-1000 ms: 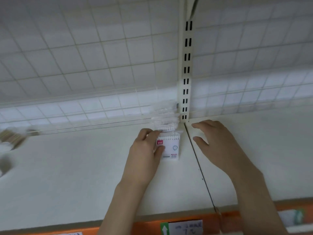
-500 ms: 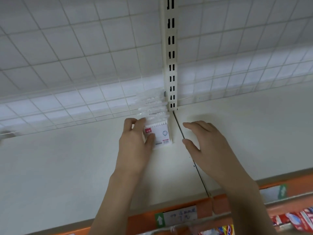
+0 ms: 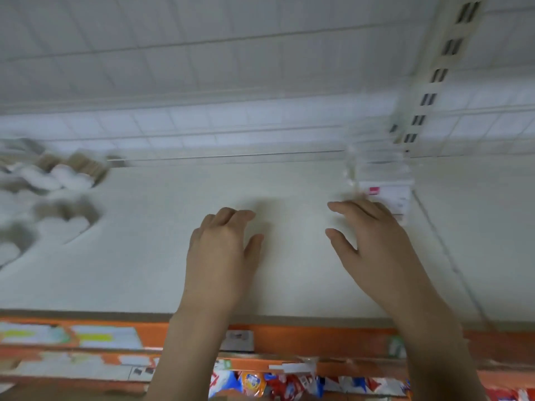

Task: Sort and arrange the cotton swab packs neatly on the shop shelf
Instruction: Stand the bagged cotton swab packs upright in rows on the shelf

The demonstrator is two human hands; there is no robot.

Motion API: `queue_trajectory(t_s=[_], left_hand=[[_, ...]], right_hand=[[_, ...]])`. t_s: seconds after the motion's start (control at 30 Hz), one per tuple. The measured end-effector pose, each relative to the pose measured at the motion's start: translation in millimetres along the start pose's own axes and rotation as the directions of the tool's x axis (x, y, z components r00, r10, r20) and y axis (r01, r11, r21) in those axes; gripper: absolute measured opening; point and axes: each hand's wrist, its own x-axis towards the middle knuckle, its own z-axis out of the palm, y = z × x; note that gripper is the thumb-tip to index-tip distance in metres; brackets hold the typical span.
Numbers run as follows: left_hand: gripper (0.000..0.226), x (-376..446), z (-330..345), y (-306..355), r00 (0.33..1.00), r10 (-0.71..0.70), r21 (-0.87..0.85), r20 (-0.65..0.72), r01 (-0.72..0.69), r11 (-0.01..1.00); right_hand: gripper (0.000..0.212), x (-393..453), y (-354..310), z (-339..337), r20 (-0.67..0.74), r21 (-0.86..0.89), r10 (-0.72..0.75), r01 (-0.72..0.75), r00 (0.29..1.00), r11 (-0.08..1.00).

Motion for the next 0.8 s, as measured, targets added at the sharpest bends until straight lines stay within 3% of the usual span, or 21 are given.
queue_trajectory(t_s=[0.4,0.8], left_hand=[[0.026,-53,-115,-178,0.964,-0.23,0.088,-0.135,0.243,0.966],[0.024,-82,-166,-244,0.904,-0.351,0.009,-0.243,0.364,0.932]], right_hand=[[0.036,16,-185,107,0.131,0.063,-0.211,0.204,0.969,0.977],[0.038,34,-270,142,0.189,0.09,-0.383,0.373,0.904,0.924]])
